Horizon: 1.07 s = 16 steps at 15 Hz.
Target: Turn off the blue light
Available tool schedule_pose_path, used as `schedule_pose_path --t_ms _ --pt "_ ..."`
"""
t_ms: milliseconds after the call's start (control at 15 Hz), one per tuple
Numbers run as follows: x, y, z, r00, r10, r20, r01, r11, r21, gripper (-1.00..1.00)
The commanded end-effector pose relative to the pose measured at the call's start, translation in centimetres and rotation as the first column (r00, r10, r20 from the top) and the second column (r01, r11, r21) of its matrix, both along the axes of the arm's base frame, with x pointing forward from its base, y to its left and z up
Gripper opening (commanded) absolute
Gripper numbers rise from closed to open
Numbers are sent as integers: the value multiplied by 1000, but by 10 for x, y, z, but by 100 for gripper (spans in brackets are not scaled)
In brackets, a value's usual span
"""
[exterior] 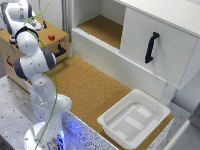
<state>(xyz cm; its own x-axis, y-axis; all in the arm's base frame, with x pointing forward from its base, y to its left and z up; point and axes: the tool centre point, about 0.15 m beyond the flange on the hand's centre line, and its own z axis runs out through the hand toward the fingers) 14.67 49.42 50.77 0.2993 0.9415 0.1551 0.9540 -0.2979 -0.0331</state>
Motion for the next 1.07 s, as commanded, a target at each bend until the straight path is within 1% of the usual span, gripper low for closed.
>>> schedule_pose_path --t_ms 0,67,400,533,733,800,933,1000 --pt "9 61 7 999 17 36 -9 976 -216 -100" --pt "10 62 5 999 14 41 -5 976 -220 -100" --pt "17 59 -5 1000 -7 19 11 970 -242 -100" --pt "23 56 -10 1000 -31 1 30 971 -236 -100" --pt "28 50 -22 998 -60 -11 56 969 -241 -100" --pt "30 48 -26 998 -68 -6 65 968 -244 -100" --pt "34 46 -39 995 -89 -34 78 967 -243 -100" --pt "32 46 -47 995 -92 -42 78 965 -251 -100"
